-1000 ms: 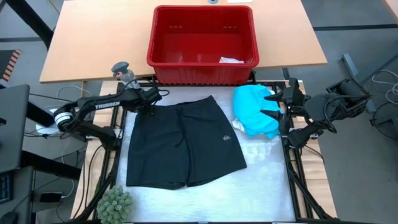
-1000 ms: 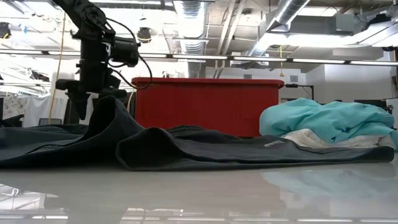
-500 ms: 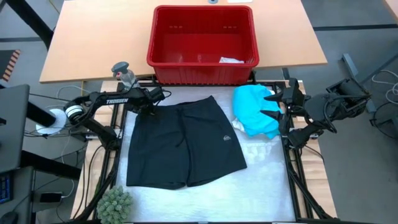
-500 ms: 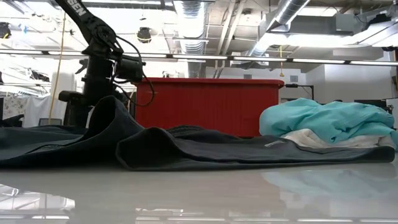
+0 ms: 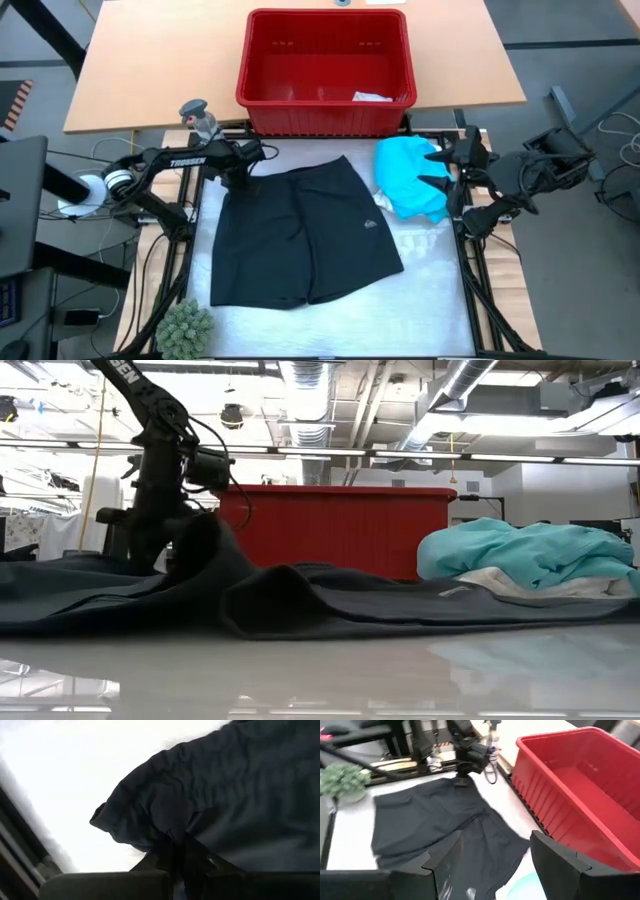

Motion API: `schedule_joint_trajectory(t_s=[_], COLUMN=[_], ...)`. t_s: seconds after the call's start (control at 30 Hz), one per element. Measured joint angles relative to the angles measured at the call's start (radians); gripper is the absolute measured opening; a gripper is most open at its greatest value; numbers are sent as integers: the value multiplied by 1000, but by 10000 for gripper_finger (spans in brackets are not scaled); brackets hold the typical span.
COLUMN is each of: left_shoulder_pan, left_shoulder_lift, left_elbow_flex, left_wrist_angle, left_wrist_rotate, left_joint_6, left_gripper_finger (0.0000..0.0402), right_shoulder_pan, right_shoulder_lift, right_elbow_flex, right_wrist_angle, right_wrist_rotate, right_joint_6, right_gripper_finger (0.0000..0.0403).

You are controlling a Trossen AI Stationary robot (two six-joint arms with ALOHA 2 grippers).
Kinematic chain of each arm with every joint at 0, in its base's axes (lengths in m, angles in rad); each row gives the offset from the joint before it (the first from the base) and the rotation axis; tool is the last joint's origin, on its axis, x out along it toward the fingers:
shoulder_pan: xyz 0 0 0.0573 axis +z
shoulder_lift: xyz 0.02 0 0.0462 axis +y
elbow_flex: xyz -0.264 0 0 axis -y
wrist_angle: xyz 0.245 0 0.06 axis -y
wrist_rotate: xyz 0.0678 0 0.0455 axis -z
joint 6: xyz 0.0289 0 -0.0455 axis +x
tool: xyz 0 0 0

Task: Fold Laundry from Bin
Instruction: Fold the black shorts

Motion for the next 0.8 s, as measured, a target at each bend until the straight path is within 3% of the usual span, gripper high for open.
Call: schedule_joint_trajectory(t_s=[0.27,0.5,0.63,0.8], left_shoulder_pan=[-69,-143,-187,-220], left_shoulder_lift=[-199,-488,-649,-814], left_elbow_flex=[101,222,295,337], left_wrist_angle=[-91,-143,-142,-150], left_wrist_rotate=[153,320,387,446], left_joint_6=[-21,-130,-205,-294], left_gripper_finger=[2,1,0,0], right_shoulder_pan=[-76,-220,-309,-414], right_shoulder_lift=[40,131,227,388], right_elbow_flex=[0,0,0,0], right_wrist_angle=[-61,-148,-127,-17], right_wrist_rotate=[151,149,37,-38], right_joint_6=[242,517,460,209], right_gripper_finger=[255,255,255,255])
